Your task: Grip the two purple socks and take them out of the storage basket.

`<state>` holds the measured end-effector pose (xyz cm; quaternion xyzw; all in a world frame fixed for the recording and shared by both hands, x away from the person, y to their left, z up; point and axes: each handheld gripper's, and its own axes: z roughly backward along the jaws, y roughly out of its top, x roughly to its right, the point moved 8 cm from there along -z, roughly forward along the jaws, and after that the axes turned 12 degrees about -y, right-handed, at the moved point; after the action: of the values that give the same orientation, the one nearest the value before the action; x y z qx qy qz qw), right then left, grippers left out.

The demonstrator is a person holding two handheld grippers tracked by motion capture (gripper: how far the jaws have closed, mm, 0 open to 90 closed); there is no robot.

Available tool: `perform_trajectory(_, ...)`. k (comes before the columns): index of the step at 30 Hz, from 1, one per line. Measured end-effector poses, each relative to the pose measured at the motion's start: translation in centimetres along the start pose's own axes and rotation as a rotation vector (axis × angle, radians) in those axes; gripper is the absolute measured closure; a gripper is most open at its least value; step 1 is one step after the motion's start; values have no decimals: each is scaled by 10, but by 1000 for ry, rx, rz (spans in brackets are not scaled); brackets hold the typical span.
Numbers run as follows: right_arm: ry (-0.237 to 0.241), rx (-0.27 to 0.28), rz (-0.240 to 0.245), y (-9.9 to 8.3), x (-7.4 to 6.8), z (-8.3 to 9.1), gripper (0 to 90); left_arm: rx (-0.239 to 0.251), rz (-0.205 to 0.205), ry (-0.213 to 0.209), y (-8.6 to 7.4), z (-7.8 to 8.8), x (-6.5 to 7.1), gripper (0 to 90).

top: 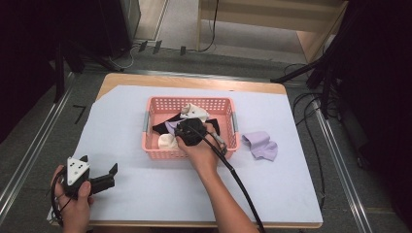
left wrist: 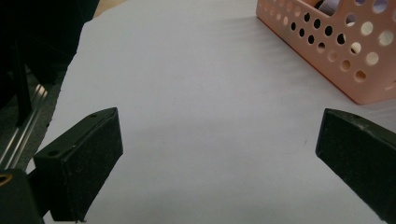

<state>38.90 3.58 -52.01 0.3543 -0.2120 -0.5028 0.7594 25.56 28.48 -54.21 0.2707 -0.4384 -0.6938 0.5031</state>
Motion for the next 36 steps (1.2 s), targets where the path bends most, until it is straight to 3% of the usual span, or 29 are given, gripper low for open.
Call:
perform_trajectory(2, -10, -17, 12, -1, 2, 0, 829, 1, 1, 1, 0, 0, 0, 14)
perform_trajectory(4, -3, -5, -4, 1, 4, 3, 881, 1, 1, 0, 0, 0, 0, 14)
perform_trajectory(7, 1, 41, -37, 7, 12, 10, 892, 2, 5, -1, 0, 0, 0, 14)
perform_trajectory(10, -32, 89, -74, 12, 30, 17, 894, 3, 6, -2, 0, 0, 0, 14)
perform_trajectory(15, -136, 178, -120, 18, 71, 32, 894, 1, 6, -1, 0, 0, 0, 13)
perform_trajectory(18, -211, 189, -167, 15, 100, 39, 888, -1, 4, 1, 0, 0, 0, 14)
perform_trajectory(20, -270, 174, -189, 11, 116, 41, 838, -5, -3, 6, 0, 0, 0, 14)
perform_trajectory(21, -305, 202, -187, 10, 124, 45, 728, -7, -7, 9, 0, -1, 0, 13)
perform_trajectory(24, -285, 237, -191, 13, 119, 50, 684, -12, -7, 10, 0, -1, 1, 14)
perform_trajectory(27, -142, 293, -201, 24, 94, 57, 658, -11, -8, 12, 0, -1, 0, 13)
perform_trajectory(30, -95, 277, -125, 27, 70, 55, 662, -11, -9, 9, 0, 0, 0, 14)
perform_trajectory(36, -16, 221, -70, 24, 34, 38, 691, -6, -5, 6, 0, 0, 0, 14)
